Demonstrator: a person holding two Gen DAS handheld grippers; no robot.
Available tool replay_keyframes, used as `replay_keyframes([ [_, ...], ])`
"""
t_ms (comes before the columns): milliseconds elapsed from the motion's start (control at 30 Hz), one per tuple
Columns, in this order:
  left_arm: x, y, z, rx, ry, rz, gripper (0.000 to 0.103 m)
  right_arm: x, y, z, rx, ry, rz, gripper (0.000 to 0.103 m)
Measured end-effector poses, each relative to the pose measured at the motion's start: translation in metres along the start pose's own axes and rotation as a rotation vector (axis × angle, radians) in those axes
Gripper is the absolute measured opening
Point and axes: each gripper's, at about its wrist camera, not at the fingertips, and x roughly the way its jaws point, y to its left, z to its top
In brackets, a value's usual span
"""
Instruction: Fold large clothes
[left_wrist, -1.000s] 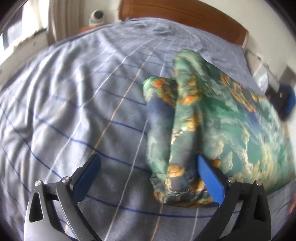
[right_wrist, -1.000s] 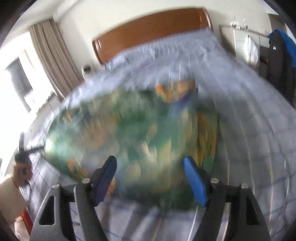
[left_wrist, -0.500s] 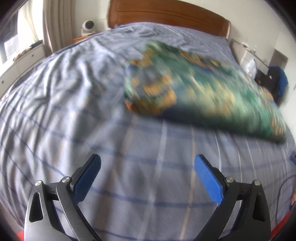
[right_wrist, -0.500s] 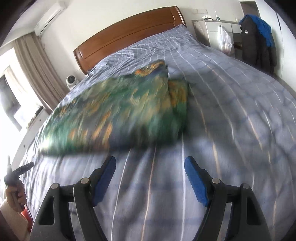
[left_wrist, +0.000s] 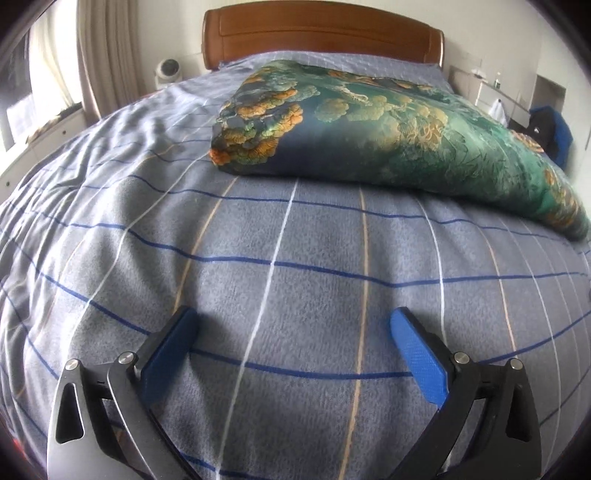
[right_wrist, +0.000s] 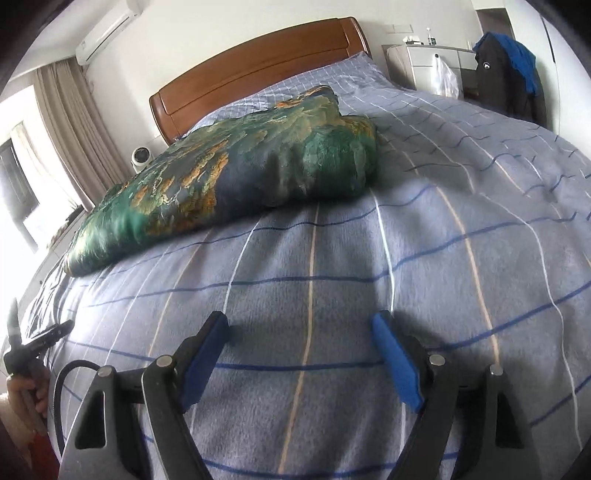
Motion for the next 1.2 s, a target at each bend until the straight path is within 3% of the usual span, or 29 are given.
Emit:
replay_keyframes([
  [567, 0.001, -0.004, 0.0, 0.015, 0.011, 0.027, 0.103, -0.001, 0.007, -0.008, -0.039, -0.02, -0.01, 0.086],
  [933, -0.016, -0.002, 0.0, 0.009, 0.079, 0.005, 0.102, -0.001, 0.009, -0.009, -0.049, -0.019, -0.004, 0.089],
  [1067, -0.046, -0.022, 0.012, 0.031, 0.062, -0.119, 0.102, -0.001, 0.01, -0.009, -0.053, -0.017, -0.002, 0.09],
  [1200, -0.067, -0.068, 0.058, 0.137, -0.009, -0.2, 0.103, 0.001, 0.012, -0.008, -0.061, -0.011, -0.003, 0.093],
])
